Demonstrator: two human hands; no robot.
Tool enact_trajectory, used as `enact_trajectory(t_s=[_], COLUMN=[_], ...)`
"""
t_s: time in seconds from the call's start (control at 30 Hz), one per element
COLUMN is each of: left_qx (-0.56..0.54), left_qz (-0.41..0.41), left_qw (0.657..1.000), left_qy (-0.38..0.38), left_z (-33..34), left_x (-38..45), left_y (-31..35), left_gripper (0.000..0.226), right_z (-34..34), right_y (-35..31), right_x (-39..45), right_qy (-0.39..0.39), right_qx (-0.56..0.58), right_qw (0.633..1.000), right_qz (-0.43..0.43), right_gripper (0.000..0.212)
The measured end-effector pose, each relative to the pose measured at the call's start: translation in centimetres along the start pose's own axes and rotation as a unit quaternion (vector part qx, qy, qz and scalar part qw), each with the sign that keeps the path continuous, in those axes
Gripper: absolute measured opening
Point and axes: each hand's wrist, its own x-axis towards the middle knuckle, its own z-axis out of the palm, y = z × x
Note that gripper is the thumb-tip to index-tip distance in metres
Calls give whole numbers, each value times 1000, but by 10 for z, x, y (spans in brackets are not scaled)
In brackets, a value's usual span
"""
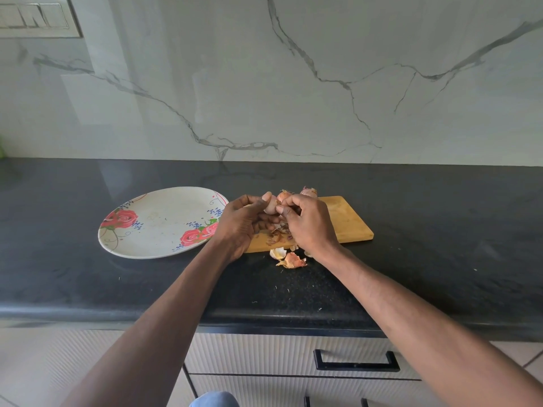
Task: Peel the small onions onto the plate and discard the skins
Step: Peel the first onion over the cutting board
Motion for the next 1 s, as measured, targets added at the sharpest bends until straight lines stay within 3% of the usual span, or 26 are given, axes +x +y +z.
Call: enact_trajectory(t_s=[0.23,0.37,0.5,0.83,1.0], left_qx=[5,-4,-11,-27,-44], left_qz=[5,-6,-4,9,2], left_qw=[1000,1000,999,1000,999], left_qy=[-3,28,34,2,21], left_z=[2,0,0,4,5], left_x=[-2,1,2,-5,-8], left_y=[1,-1,0,4,8], left_gripper=[31,19,17,20,25], right_z=[1,-7,-7,-5,-6], right_y=[-4,-5,-5,-16,-13], right_x=[1,4,1,-3,-2], right_qy=[33,63,16,-38,9], right_qx=[12,32,1,-51,-2], right_qw=[999,997,1000,998,999], right_qz=[18,36,8,2,33], right_gripper=[10,5,15,7,20])
